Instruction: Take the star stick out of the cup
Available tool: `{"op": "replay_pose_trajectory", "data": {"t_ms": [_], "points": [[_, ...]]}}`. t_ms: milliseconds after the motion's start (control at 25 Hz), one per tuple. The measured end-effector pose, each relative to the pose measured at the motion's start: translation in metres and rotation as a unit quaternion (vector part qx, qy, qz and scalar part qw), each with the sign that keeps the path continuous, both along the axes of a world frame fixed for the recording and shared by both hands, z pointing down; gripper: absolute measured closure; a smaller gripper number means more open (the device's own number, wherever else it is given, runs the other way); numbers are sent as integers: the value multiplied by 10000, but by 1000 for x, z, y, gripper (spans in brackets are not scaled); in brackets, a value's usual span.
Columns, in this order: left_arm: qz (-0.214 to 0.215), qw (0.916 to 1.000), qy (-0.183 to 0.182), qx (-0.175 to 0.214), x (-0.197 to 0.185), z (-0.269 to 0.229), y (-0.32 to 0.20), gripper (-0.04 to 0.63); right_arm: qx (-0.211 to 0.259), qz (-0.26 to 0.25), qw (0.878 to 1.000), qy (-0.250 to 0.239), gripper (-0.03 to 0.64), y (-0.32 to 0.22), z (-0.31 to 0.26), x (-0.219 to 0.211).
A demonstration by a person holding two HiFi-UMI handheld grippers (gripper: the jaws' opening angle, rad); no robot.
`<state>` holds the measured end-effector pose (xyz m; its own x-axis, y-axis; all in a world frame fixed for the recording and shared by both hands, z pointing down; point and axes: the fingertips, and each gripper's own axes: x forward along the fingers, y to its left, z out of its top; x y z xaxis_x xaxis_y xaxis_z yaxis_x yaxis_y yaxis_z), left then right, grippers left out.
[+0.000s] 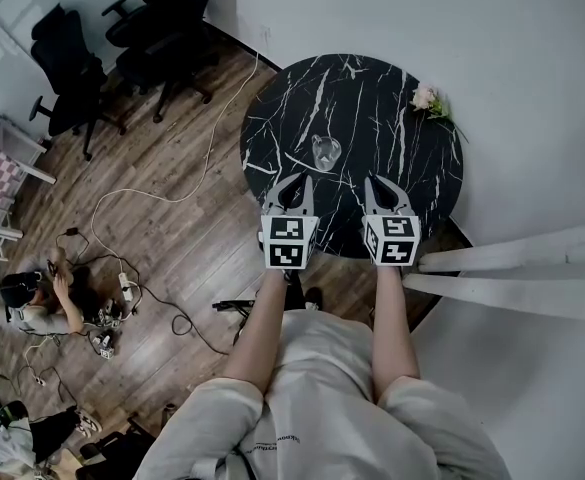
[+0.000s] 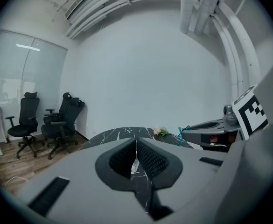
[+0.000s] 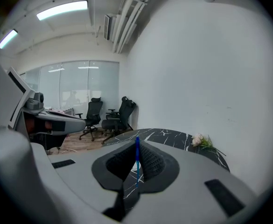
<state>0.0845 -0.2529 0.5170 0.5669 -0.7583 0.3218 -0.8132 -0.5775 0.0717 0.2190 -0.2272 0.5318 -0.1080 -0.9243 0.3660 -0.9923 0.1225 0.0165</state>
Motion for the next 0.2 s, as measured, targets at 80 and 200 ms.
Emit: {"op": "replay_pose_trajectory", "data": {"t_ms": [80,200], "points": [[7,10000,-10,8,0,-1,0,571,-14,-5,10000,-4,574,1,1,0],[8,10000,-16,19,0,-2,0,571,-13,-16,10000,-7,574,1,1,0]]}}
